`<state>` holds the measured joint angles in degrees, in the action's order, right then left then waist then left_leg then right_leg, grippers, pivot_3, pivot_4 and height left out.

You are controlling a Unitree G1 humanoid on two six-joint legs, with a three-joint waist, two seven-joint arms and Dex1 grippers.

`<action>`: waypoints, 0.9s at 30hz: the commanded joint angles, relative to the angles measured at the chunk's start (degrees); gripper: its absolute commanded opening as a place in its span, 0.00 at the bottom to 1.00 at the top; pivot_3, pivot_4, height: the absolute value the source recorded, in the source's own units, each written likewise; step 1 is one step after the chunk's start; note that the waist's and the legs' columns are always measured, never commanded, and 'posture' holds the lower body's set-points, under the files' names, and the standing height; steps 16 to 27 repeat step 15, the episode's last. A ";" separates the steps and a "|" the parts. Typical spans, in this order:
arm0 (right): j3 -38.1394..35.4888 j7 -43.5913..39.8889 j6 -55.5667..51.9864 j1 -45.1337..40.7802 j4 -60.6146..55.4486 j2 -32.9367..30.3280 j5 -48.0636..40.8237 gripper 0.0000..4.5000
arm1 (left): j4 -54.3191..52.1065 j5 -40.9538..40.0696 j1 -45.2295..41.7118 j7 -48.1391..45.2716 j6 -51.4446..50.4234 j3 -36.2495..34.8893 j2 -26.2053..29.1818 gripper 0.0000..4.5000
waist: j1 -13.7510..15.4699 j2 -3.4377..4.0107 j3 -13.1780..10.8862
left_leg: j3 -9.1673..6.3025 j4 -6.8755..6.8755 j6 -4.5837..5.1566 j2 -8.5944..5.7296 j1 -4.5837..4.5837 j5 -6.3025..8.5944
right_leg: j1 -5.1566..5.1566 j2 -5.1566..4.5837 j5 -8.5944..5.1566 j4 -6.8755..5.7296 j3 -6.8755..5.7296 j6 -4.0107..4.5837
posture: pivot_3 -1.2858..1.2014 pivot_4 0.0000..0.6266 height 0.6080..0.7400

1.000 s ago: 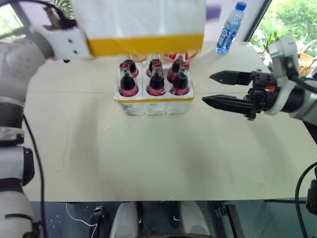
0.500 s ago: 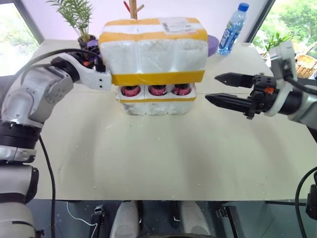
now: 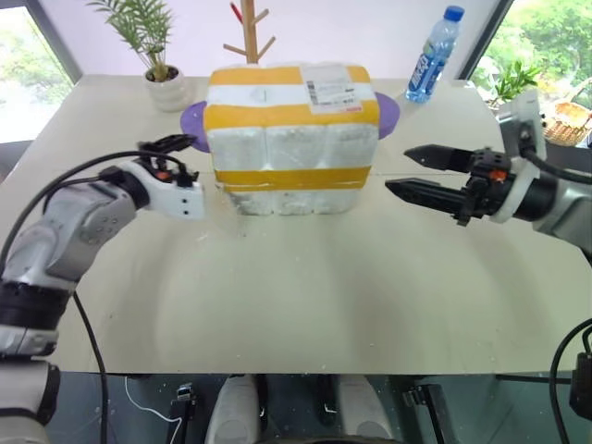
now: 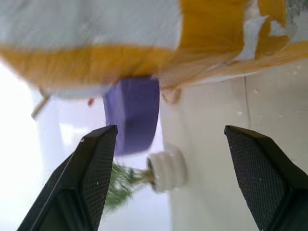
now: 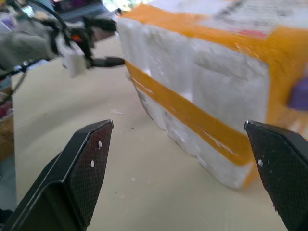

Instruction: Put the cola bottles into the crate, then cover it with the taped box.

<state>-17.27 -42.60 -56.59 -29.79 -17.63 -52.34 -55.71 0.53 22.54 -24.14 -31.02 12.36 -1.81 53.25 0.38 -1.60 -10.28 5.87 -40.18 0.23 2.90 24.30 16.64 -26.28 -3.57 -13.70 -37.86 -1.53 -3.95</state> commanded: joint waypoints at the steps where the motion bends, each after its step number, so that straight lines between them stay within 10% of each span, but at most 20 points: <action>1: -2.03 -0.94 1.78 0.11 -0.28 -1.24 0.95 1.00 | -9.70 -24.73 4.15 -10.75 -20.20 -14.36 -1.54 0.82 | -0.03 0.00 0.00 | -0.02 0.00 -0.01 0.03 -0.02 -0.01 | 0.01 0.00 0.00 -0.04 0.00 0.01 | 0.52 0.24 1.00; 4: -1.63 -1.91 2.52 0.10 0.69 -1.51 2.13 1.00 | -14.96 -51.34 5.10 -19.03 -47.52 -25.46 -1.27 0.82 | -0.30 0.00 0.00 | -0.06 -0.01 -0.05 0.05 -0.04 -0.03 | 0.03 0.00 -0.01 -0.05 0.01 0.00 | 0.52 0.24 1.00; 9: 0.74 -5.10 3.85 -1.64 3.21 -1.98 4.29 1.00 | -6.35 -71.18 -0.11 -31.32 -67.60 -33.45 8.93 0.82 | -0.15 -0.01 -0.01 | -0.17 0.00 -0.07 -0.08 -0.31 -0.04 | 0.40 0.04 -0.04 0.01 -0.04 -0.02 | 0.52 0.24 1.00; 27: 3.83 -8.76 5.21 -4.79 4.81 -1.30 6.33 1.00 | 2.30 -69.07 -7.89 -35.60 -63.68 -27.53 15.08 0.82 | -0.23 0.04 -0.03 | -0.13 0.20 -0.03 -0.12 -0.93 0.00 | 0.99 0.09 -0.06 0.28 -0.04 0.00 | 0.52 0.24 1.00</action>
